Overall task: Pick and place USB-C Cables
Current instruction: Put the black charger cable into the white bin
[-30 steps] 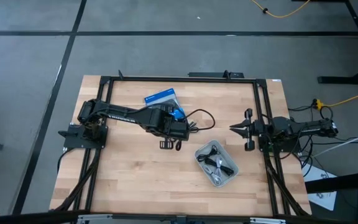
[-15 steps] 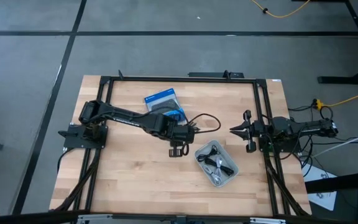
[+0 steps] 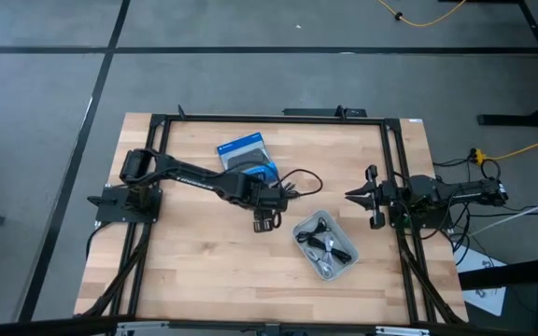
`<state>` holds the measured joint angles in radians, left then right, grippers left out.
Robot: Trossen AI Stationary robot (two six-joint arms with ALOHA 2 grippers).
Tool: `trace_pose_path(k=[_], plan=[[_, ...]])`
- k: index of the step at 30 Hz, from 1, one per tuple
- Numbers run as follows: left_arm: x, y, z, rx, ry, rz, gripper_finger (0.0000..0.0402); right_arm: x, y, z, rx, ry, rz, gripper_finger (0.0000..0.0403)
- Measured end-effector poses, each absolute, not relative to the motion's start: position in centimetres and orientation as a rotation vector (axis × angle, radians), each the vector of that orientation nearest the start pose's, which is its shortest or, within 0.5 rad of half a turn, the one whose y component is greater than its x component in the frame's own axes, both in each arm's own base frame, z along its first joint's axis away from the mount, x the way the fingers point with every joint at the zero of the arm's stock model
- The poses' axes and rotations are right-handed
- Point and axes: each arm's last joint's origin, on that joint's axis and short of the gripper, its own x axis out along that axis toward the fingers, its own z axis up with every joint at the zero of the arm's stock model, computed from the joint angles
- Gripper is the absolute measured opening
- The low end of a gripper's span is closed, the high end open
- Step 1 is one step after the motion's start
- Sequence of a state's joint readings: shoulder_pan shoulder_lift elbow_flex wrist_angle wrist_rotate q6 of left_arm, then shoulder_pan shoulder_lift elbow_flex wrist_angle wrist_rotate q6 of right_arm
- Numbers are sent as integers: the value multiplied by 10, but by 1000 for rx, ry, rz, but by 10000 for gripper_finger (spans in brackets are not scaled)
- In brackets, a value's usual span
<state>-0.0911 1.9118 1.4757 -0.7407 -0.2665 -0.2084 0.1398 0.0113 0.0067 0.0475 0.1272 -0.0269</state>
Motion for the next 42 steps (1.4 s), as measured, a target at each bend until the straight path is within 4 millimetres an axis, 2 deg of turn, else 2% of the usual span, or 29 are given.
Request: trace_pose_path(k=[6,12,22,26,28,31,32,37,42], plan=[[385,-16,193,14,1156,302,189,97,11,169,-23,-36,46,45],[385,-7,172,-16,1073,309,189,97,13,168,-20,-29,109,45],[370,-14,149,-43,1121,285,176,97,13,168,0,-27,115,45],[369,-25,149,-32,1127,258,144,97,13,168,1,-27,115,45],[368,-30,149,-47,1130,249,105,97,13,168,1,-26,116,45],[366,-39,147,-37,1140,233,26,97,13,168,-1,-27,115,45],[366,-41,147,-35,1138,231,14,97,13,168,-1,-26,115,45],[365,-54,157,-6,1181,275,2,97,13,168,-1,-26,115,45],[373,-68,202,93,1205,322,1,97,13,168,-1,-26,115,45]])
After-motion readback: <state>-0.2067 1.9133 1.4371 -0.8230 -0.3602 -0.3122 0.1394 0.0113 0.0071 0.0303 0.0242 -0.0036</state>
